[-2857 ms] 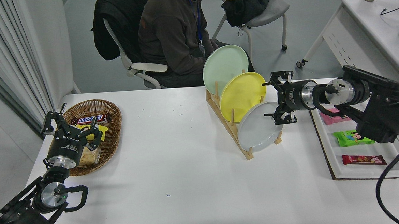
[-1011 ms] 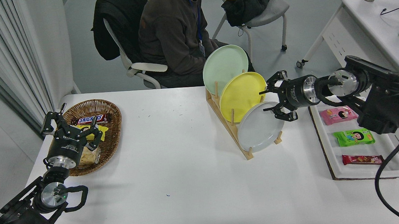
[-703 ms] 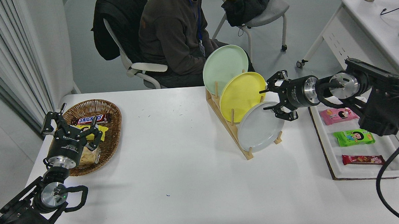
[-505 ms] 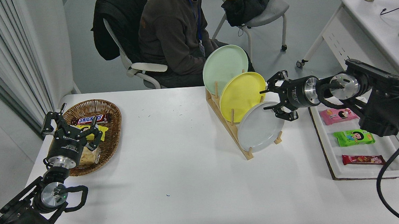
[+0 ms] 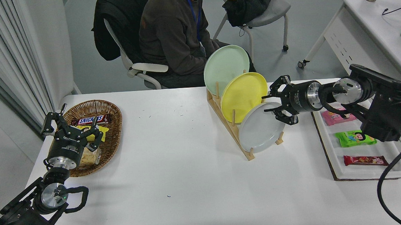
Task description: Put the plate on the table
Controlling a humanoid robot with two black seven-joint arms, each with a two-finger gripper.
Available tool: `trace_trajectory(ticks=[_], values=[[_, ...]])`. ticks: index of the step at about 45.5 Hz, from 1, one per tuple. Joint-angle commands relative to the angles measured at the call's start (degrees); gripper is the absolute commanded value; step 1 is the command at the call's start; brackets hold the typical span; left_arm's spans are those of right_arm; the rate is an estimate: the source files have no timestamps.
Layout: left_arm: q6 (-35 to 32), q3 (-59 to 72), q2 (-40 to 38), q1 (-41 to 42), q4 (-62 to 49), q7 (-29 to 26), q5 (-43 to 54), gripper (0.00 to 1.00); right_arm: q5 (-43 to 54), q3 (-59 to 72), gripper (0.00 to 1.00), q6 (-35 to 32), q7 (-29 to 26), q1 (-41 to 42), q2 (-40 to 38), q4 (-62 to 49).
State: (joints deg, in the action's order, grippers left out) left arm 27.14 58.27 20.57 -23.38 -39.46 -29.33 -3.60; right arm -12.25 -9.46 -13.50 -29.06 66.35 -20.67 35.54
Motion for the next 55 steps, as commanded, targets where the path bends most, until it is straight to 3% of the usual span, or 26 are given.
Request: trace_trajectory(ticks=[1, 36, 45, 55], values=[[-0.1, 0.0, 0.0, 0.0, 0.0, 0.0, 0.0, 0.98, -1.3, -0.3, 0.39, 0.1, 0.0, -0.3, -0.1, 0.1], [0.0, 0.0, 0.0, 0.0, 0.0, 0.1, 0.0, 0.98, -5.7, -1.9, 0.35, 4.1, -0.5, -1.7, -0.9, 1.1], [-0.1, 0.0, 0.0, 0.0, 0.0, 0.1, 0.0, 0.98, -6.5, -2.0, 0.24, 4.1, -0.7, -1.5, -0.9, 1.1], [-0.1, 0.0, 0.0, 0.0, 0.0, 0.0, 0.0, 0.98, -6.5, -3.1, 0.24, 4.1, -0.9, -1.2, -0.8, 1.1]])
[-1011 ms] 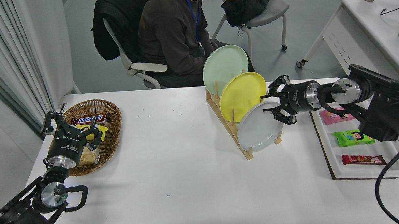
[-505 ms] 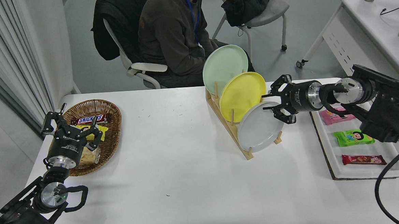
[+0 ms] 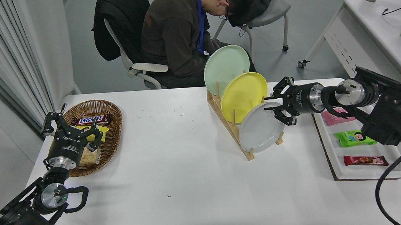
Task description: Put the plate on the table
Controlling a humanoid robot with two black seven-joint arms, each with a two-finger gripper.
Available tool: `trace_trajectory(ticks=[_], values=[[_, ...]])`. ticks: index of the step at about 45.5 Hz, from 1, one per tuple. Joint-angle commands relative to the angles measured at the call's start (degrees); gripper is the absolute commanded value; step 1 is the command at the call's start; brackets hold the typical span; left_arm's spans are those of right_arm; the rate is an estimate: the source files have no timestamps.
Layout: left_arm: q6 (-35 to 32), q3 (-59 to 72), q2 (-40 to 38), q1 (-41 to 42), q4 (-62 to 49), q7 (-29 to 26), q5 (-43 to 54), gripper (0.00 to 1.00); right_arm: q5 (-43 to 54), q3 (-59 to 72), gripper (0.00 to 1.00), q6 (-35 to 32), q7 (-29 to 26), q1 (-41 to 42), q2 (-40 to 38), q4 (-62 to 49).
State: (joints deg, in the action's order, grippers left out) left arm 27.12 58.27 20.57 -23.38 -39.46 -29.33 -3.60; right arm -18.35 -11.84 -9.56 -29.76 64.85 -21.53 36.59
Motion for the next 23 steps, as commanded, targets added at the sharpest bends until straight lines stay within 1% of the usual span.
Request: trace_trajectory(ticks=[1, 8, 11, 16, 23], values=[[0.0, 0.0, 0.0, 0.0, 0.0, 0.1, 0.0, 0.98, -0.4, -0.7, 0.24, 0.2, -0.2, 0.3, 0.1, 0.1], [0.0, 0.0, 0.0, 0.0, 0.0, 0.0, 0.0, 0.98, -0.4, -0.7, 0.24, 0.2, -0.2, 0.4, 0.1, 0.0], [0.0, 0.0, 0.0, 0.0, 0.0, 0.0, 0.0, 0.98, -0.4, -0.7, 0.23, 0.2, -0.2, 0.4, 0.0, 0.0], [0.0, 0.0, 0.0, 0.0, 0.0, 0.1, 0.0, 0.98, -0.4, -0.7, 0.16, 0.2, -0.2, 0.4, 0.0, 0.0], [0.0, 0.0, 0.0, 0.0, 0.0, 0.0, 0.0, 0.98, -0.4, -0.7, 0.15, 0.2, -0.9, 0.5, 0.0, 0.0]])
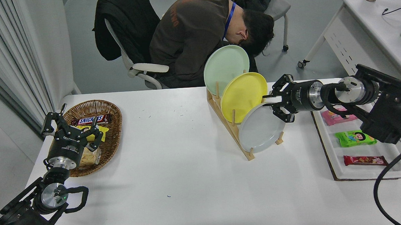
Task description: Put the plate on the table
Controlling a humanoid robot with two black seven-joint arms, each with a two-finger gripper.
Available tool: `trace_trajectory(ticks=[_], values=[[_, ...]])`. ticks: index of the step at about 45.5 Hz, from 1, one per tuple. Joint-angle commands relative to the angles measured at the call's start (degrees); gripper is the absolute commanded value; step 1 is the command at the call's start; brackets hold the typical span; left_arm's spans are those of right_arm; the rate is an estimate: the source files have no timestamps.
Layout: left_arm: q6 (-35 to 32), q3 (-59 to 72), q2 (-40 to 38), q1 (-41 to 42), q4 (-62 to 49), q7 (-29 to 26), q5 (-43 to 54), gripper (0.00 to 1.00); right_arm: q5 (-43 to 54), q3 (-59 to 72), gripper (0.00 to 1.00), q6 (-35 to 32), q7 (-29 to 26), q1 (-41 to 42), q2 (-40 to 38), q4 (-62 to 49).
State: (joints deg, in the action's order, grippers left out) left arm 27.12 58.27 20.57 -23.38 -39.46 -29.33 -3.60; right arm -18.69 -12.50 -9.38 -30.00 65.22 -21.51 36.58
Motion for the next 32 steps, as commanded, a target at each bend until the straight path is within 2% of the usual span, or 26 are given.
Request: trace_trajectory(ticks=[1, 32], values=[[0.0, 0.0, 0.0, 0.0, 0.0, 0.1, 0.0, 0.98, 0.0, -0.1, 0.15, 0.1, -0.9, 0.2, 0.0, 0.0], [0.0, 0.0, 0.0, 0.0, 0.0, 0.0, 0.0, 0.98, 0.0, 0.0, 0.10, 0.0, -3.2, 0.3, -0.1, 0.1]])
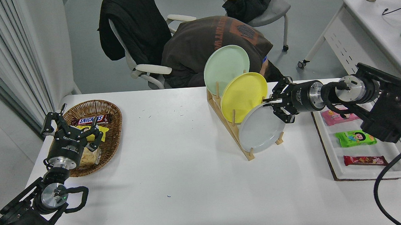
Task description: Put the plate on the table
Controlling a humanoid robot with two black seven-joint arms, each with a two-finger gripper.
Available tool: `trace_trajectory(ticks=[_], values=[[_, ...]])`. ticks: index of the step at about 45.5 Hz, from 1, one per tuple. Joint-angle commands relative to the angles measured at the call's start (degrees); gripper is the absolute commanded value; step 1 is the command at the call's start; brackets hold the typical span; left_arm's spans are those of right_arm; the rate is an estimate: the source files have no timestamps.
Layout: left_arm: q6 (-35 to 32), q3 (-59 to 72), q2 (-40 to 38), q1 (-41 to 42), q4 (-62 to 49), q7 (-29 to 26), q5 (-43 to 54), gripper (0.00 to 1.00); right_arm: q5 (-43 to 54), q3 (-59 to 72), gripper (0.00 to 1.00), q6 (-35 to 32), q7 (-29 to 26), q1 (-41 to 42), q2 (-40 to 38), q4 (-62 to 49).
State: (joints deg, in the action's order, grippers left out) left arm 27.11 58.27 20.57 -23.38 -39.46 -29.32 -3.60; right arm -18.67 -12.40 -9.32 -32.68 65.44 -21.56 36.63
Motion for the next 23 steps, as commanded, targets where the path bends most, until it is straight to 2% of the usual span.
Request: trace_trajectory(ticks=[1, 23], values=[[0.0, 0.0, 0.0, 0.0, 0.0, 0.0, 0.0, 0.98, 0.0, -0.1, 0.10, -0.1, -0.5, 0.0, -0.1, 0.0], [0.0, 0.0, 0.0, 0.0, 0.0, 0.0, 0.0, 0.98, 0.0, -0.9, 0.02, -0.3, -1.9, 0.9, -0.9, 0.4]])
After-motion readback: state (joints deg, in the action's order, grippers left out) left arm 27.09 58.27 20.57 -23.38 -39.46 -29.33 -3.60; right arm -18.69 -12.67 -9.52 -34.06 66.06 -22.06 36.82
